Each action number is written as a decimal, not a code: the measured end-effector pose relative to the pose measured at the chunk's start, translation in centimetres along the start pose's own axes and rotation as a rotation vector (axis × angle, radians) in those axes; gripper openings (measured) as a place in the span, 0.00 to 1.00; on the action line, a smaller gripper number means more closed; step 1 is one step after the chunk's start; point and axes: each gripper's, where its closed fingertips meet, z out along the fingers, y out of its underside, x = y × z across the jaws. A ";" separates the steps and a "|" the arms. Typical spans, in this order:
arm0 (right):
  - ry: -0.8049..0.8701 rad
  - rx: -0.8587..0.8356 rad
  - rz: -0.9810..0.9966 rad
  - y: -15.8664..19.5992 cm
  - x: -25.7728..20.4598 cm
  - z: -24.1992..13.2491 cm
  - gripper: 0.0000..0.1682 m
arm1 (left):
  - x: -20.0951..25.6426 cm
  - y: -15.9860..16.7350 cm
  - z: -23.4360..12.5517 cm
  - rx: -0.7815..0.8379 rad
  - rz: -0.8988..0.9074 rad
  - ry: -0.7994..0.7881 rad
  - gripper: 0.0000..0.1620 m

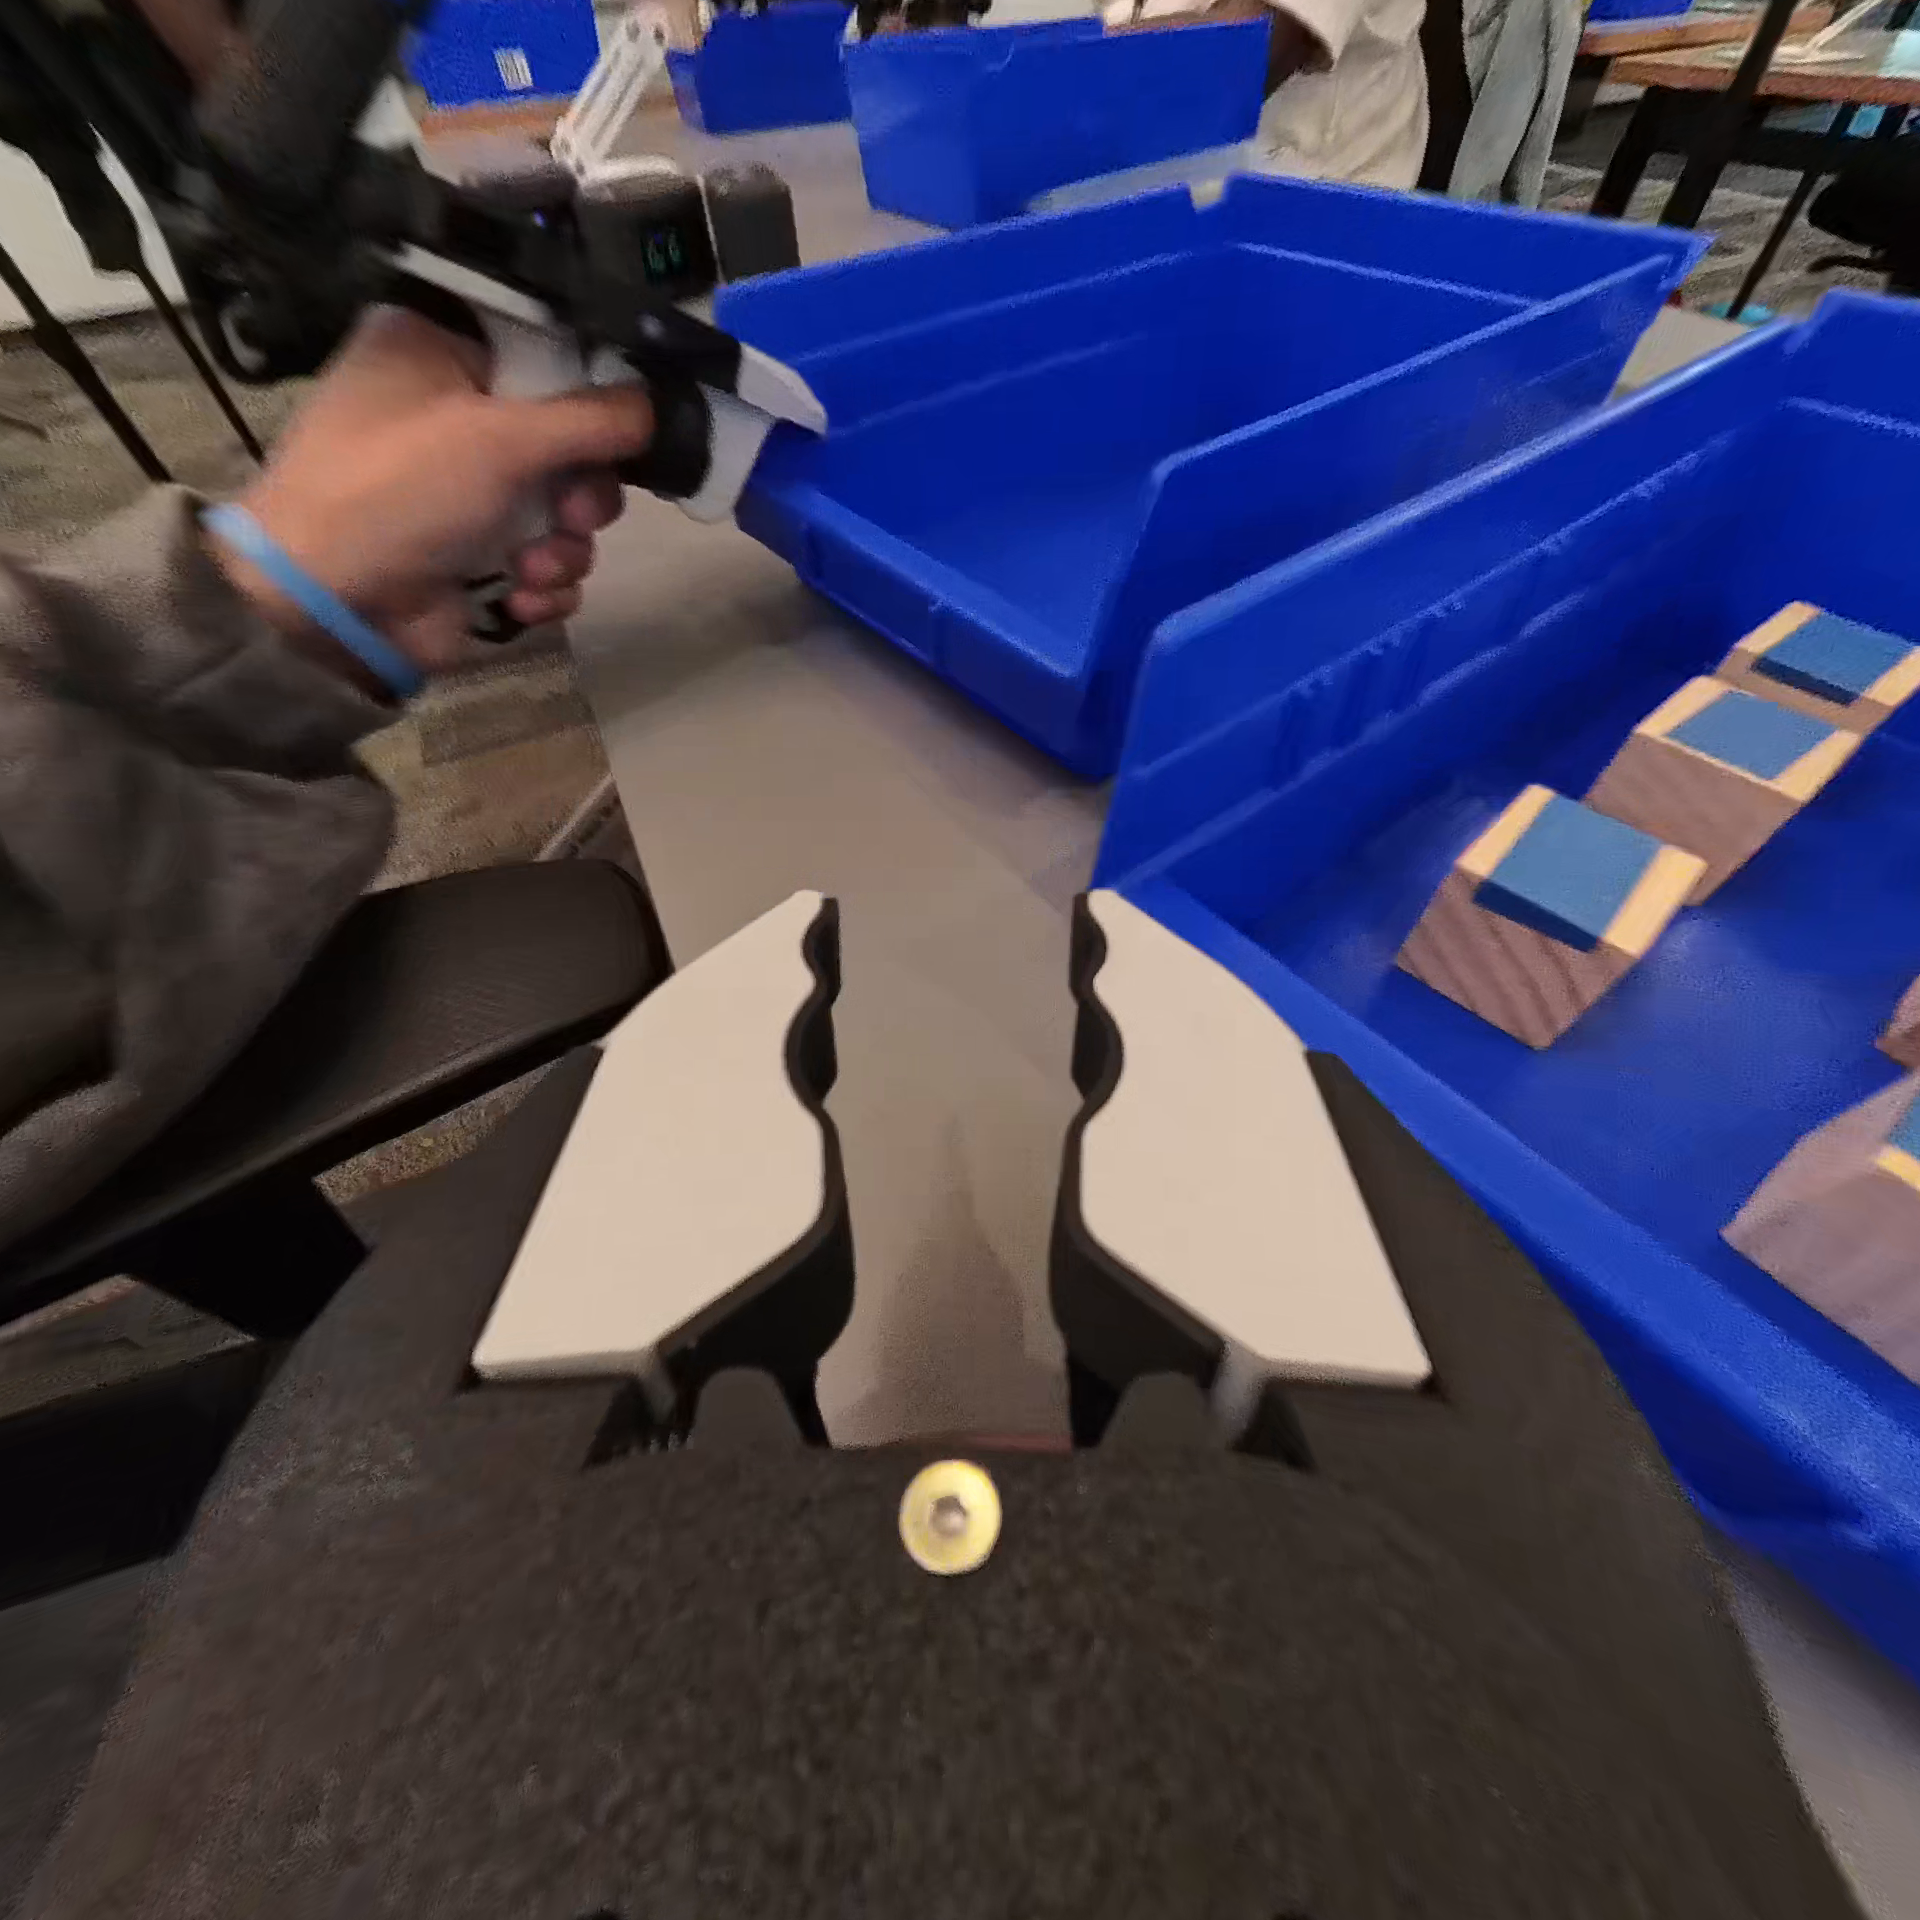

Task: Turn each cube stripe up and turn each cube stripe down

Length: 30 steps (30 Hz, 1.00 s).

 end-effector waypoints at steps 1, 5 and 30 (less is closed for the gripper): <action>0.006 -0.031 -0.007 0.2 -0.4 0.8 0.25 | 0.2 0.7 -1.2 0.009 -0.024 -0.002 0.02; 0.069 -0.009 -0.010 -1.3 -1.6 3.2 0.27 | 0.2 3.3 -5.9 0.061 -0.126 -0.002 0.03; 0.633 0.321 -0.111 -15.4 9.3 -12.7 0.05 | 20.2 -10.3 -16.1 0.501 0.278 0.068 0.03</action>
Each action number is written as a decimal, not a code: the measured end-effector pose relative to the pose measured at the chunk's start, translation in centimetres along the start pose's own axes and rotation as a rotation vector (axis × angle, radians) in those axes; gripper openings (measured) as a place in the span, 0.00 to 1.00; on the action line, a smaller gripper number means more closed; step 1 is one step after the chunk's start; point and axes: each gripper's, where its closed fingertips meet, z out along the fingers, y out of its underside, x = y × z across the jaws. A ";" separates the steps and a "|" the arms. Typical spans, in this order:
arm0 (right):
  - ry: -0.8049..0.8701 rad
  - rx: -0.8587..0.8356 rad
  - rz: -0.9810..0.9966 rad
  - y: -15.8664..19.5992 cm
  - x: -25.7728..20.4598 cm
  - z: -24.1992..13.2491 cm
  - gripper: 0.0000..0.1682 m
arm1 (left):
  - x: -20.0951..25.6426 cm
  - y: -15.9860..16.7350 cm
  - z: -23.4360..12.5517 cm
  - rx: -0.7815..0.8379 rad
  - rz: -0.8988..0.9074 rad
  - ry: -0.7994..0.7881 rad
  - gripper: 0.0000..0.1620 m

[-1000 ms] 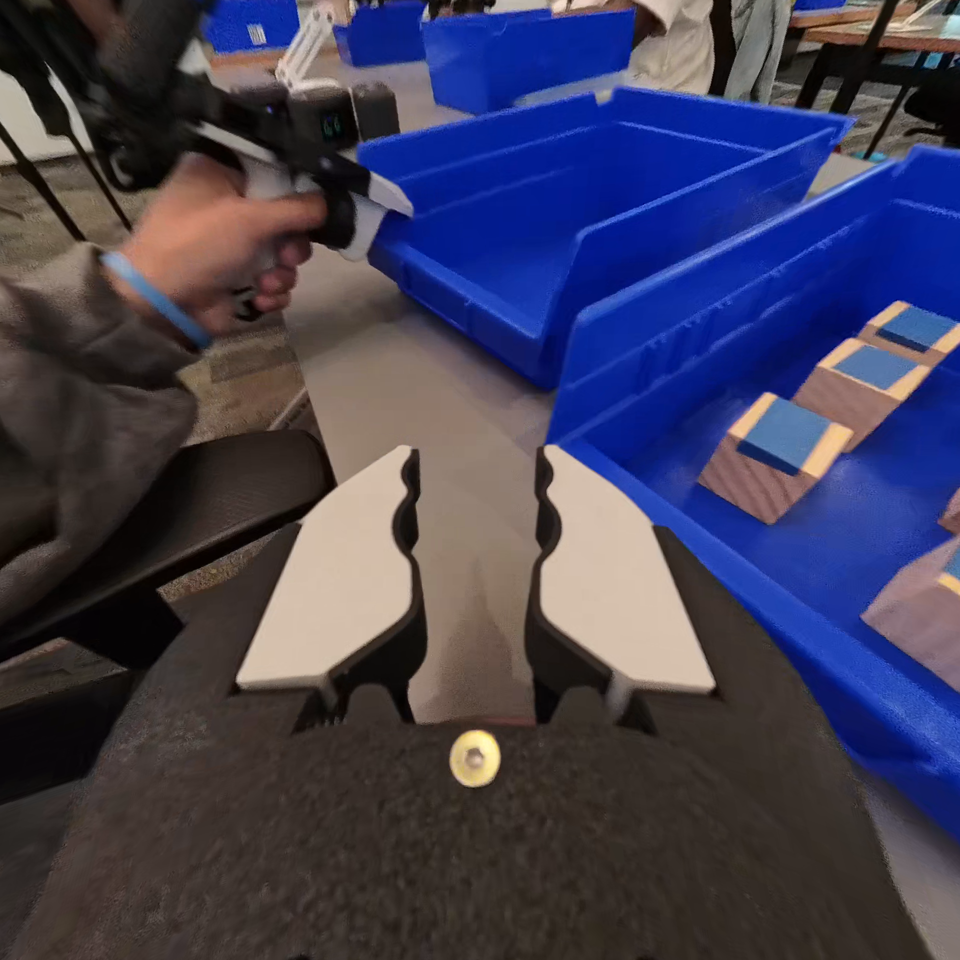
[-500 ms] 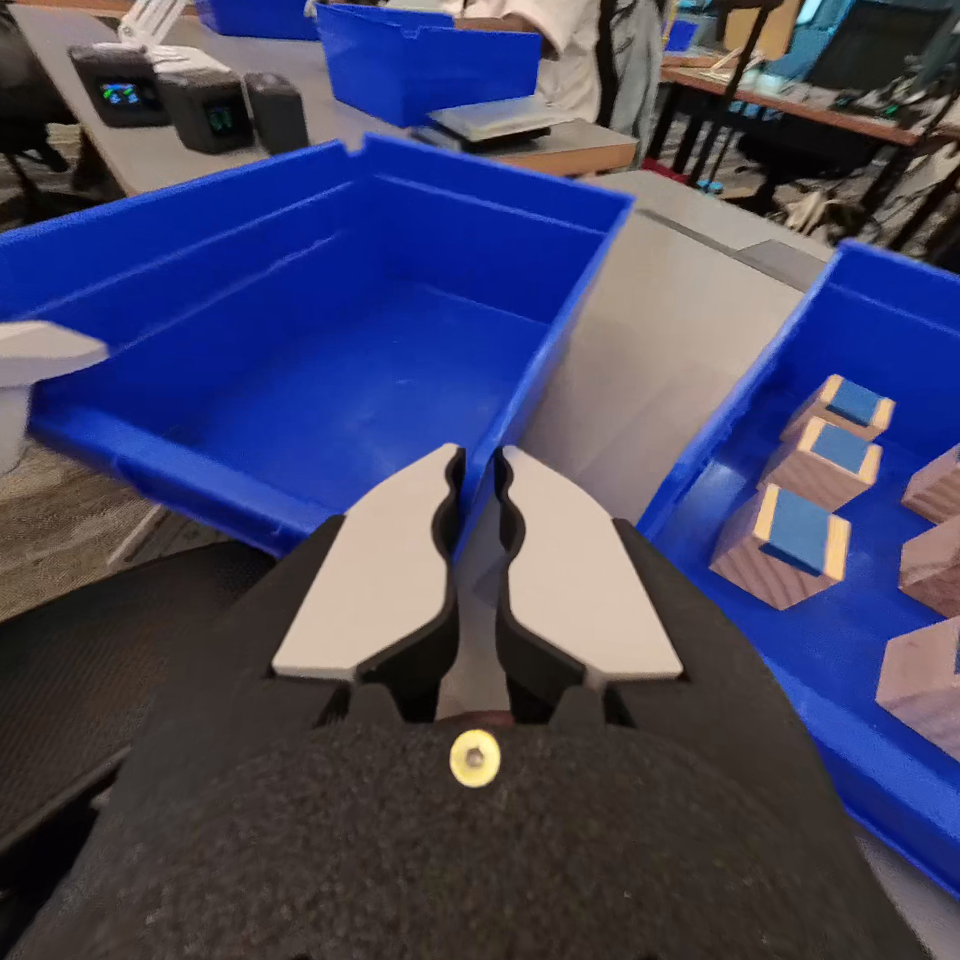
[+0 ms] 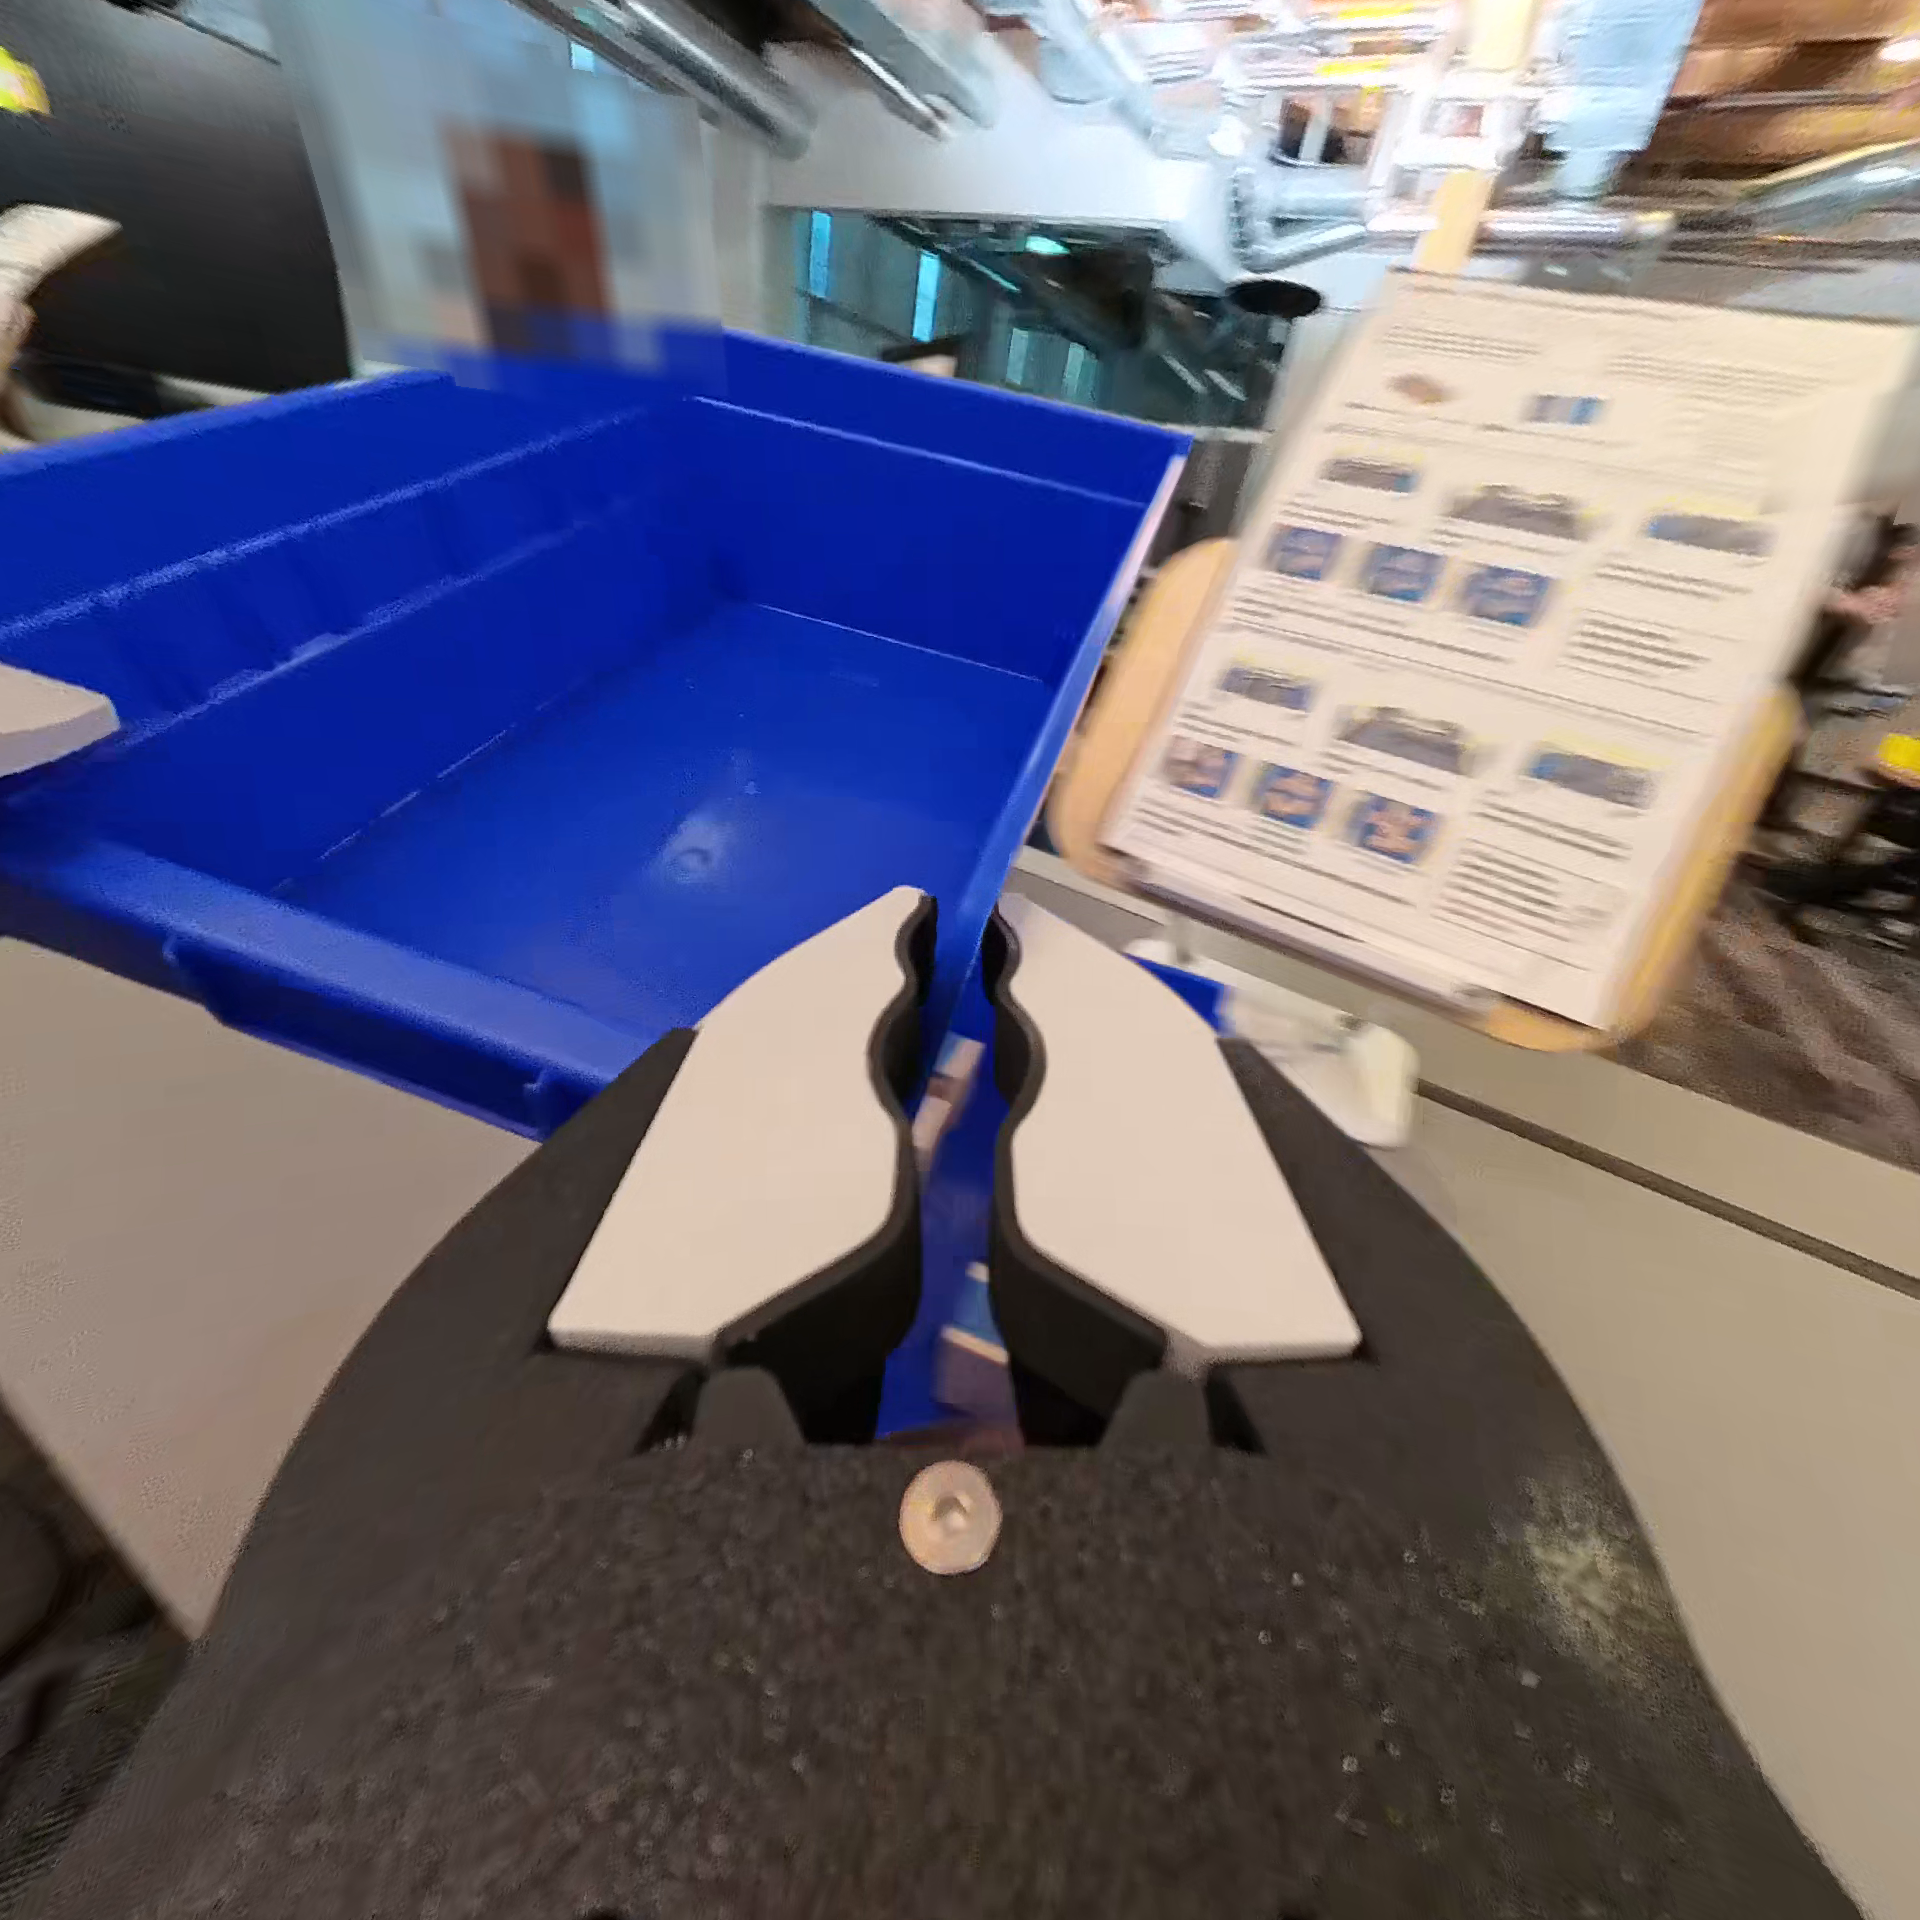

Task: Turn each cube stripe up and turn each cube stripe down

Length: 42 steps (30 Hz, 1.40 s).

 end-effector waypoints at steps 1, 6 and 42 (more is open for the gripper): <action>0.048 -0.015 -0.004 0.1 2.6 -0.8 0.05 | 2.4 -0.6 1.4 -0.008 0.003 0.047 0.03; 0.245 -0.104 0.046 2.3 15.9 -4.8 0.04 | 15.6 -2.5 6.9 -0.028 0.069 0.228 0.04; 0.385 -0.193 0.189 12.9 39.0 -13.6 0.19 | 30.8 3.5 7.3 -0.282 0.019 0.695 0.34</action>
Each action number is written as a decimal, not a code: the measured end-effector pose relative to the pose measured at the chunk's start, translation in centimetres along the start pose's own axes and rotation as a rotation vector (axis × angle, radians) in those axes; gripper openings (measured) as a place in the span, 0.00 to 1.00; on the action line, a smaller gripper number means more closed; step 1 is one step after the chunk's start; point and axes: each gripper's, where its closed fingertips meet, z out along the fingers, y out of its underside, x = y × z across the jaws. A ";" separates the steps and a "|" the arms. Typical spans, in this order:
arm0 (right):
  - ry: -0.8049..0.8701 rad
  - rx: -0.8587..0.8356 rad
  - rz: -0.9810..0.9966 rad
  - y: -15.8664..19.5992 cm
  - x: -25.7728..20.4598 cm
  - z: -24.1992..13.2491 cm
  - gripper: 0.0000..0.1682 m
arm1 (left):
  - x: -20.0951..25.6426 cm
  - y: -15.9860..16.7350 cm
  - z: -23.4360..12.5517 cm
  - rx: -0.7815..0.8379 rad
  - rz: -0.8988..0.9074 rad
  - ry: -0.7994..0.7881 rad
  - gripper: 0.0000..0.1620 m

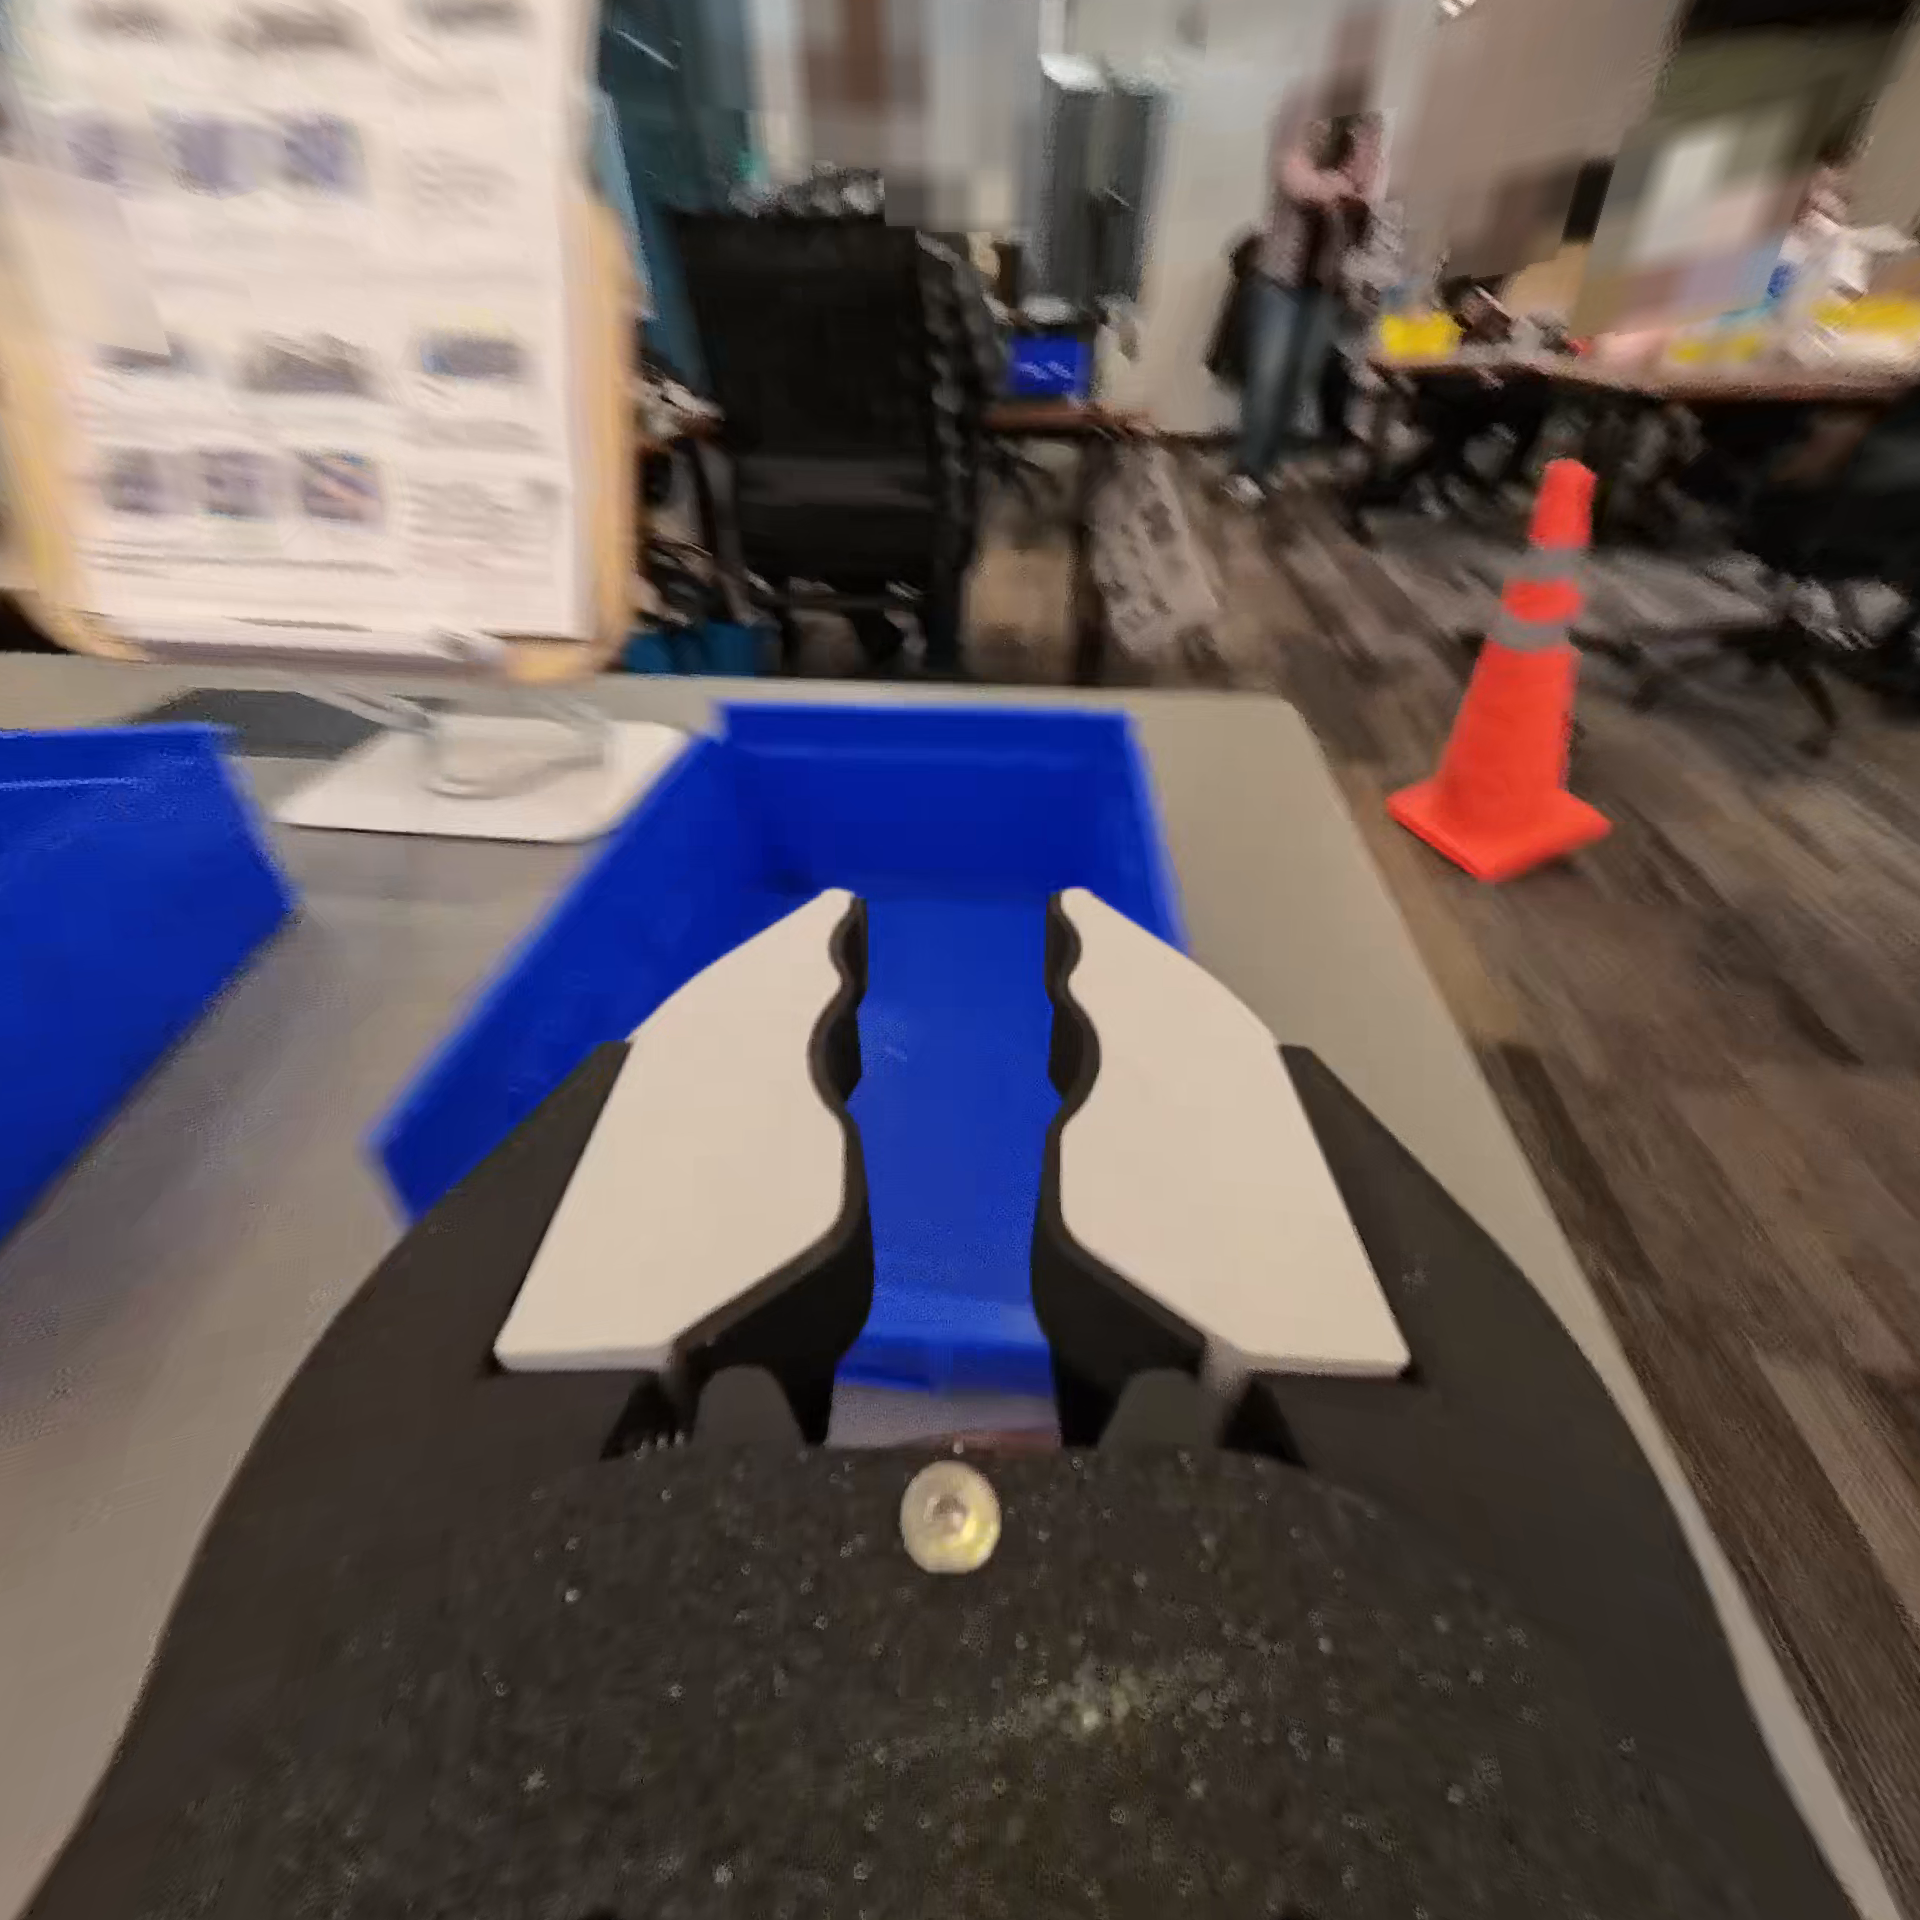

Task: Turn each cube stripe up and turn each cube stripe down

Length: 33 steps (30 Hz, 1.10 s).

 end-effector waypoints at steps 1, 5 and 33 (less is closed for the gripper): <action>-0.073 0.032 -0.018 -1.4 -2.8 0.0 0.20 | -2.7 0.6 -1.9 0.002 -0.001 -0.064 0.35; -0.474 0.125 -0.072 -3.5 -18.1 -0.1 0.26 | -12.2 5.8 -7.5 -0.002 -0.090 -0.287 0.36; -0.282 -0.050 -0.003 7.2 -38.5 1.7 0.04 | -22.8 12.6 -11.2 -0.045 -0.250 -0.541 0.01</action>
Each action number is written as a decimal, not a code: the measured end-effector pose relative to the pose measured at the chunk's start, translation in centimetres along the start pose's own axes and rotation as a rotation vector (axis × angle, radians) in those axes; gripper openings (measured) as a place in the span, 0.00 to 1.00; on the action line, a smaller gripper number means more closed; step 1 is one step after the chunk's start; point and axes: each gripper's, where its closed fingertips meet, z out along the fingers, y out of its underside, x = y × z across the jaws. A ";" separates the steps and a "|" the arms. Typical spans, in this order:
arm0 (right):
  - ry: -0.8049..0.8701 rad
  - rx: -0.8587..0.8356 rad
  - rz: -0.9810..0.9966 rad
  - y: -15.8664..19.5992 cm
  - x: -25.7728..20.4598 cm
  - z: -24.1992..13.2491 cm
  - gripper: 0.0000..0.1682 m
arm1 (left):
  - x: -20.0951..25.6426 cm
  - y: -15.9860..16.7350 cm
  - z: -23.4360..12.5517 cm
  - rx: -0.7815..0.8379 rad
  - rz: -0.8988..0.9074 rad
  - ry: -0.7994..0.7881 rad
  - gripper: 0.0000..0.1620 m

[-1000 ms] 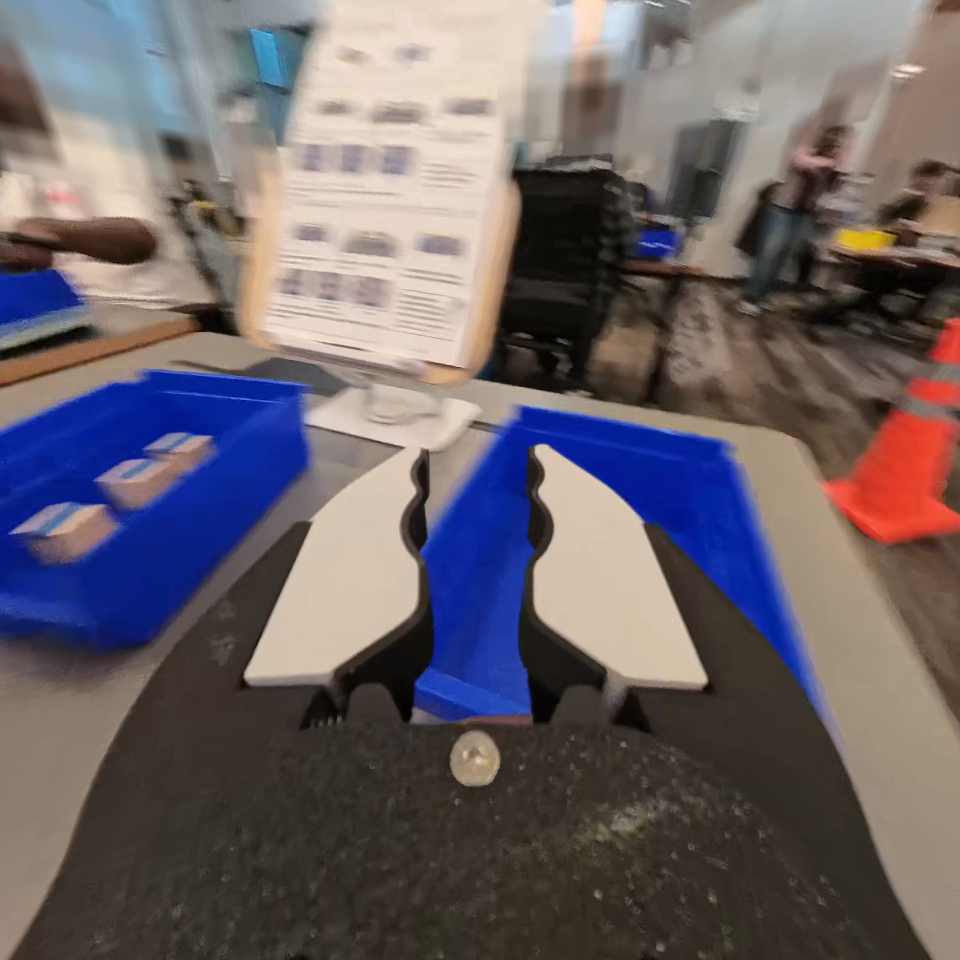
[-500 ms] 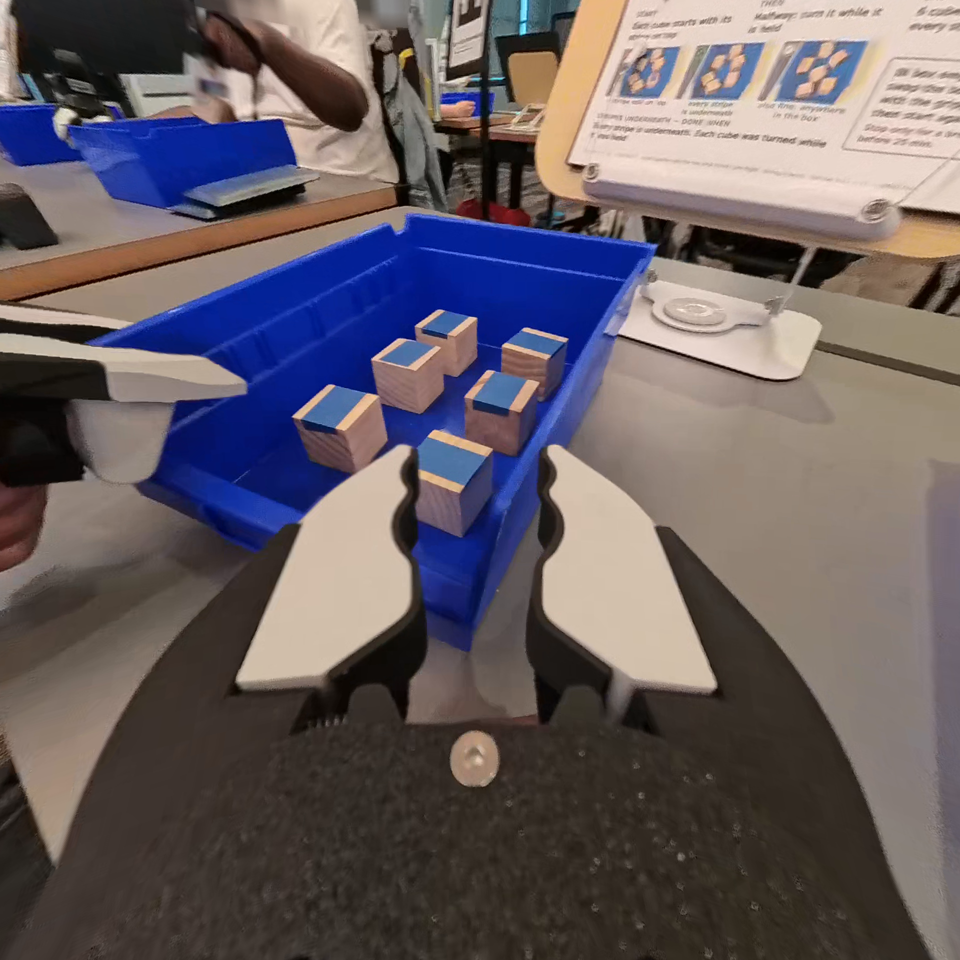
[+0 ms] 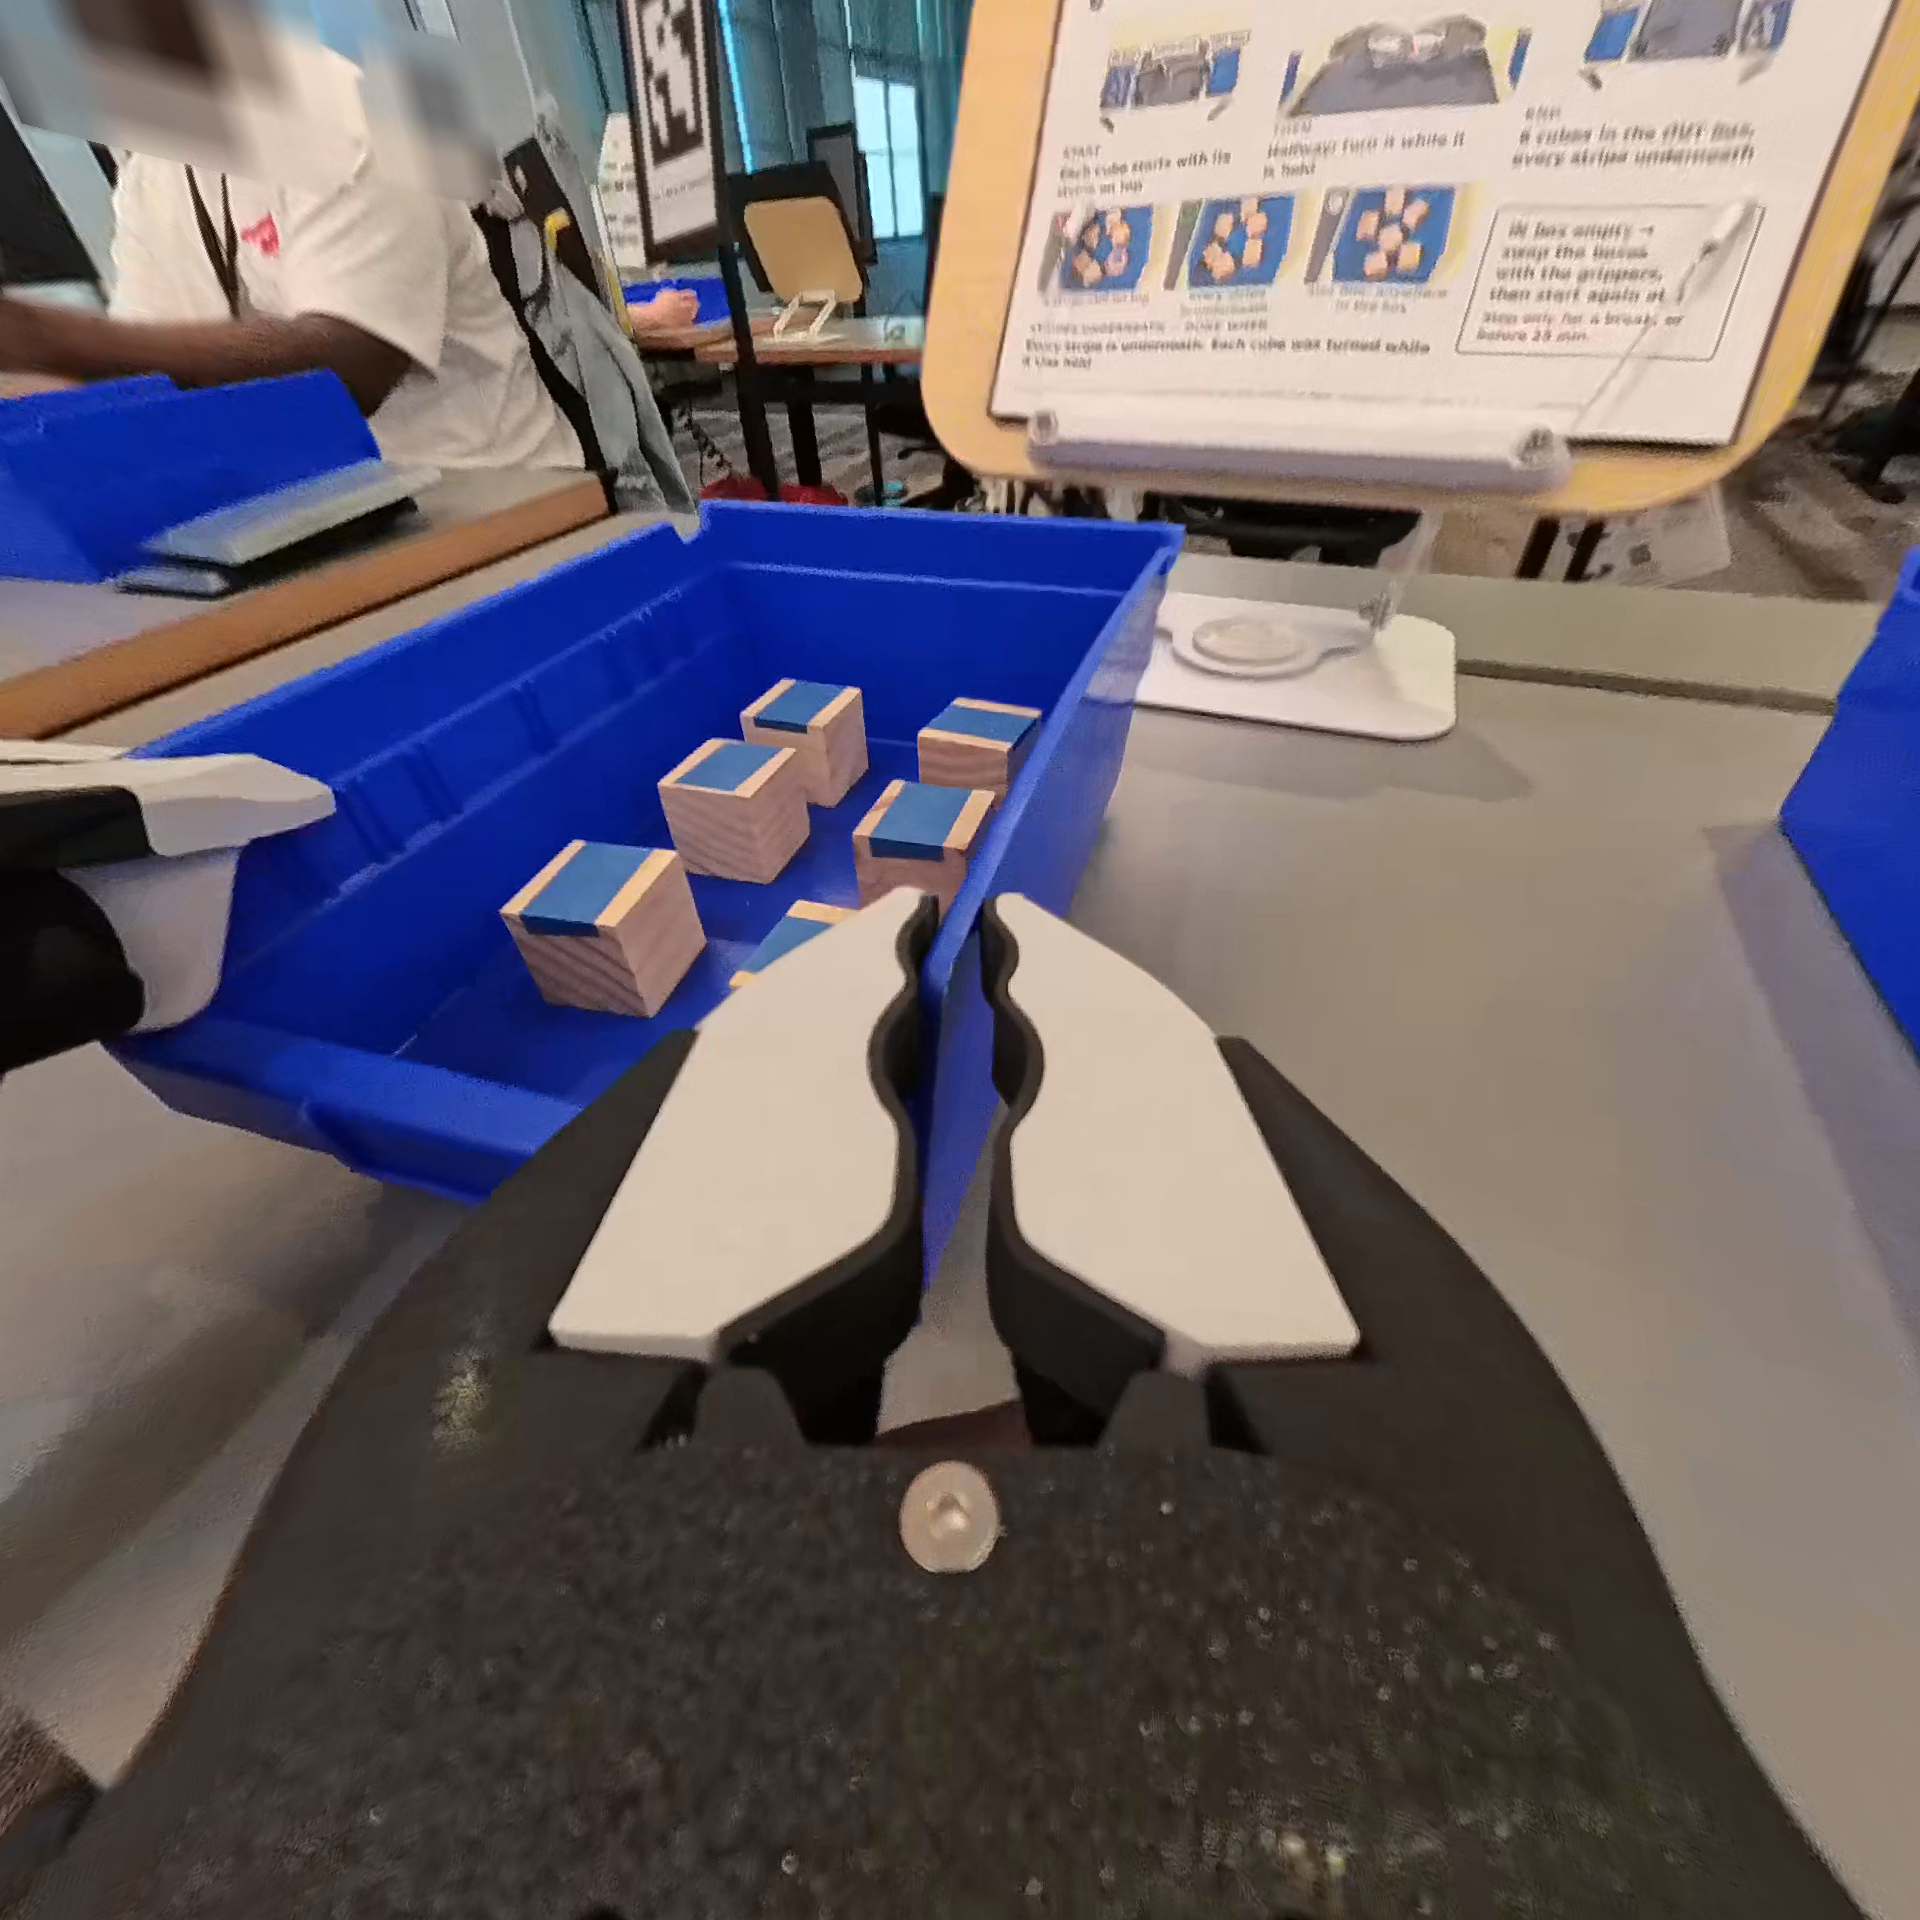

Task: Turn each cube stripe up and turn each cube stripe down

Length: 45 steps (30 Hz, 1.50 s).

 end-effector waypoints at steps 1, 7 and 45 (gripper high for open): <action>0.009 0.014 -0.001 -0.5 -0.7 0.5 0.04 | -0.9 -0.4 0.0 0.010 0.002 -0.008 0.01; -0.027 0.008 0.031 -2.1 -6.9 5.7 0.04 | -8.9 -2.3 0.1 0.054 -0.030 -0.069 0.01; -0.427 -0.328 -0.116 3.9 4.6 -2.7 0.35 | 5.7 -4.2 -5.7 0.191 -0.106 0.382 0.33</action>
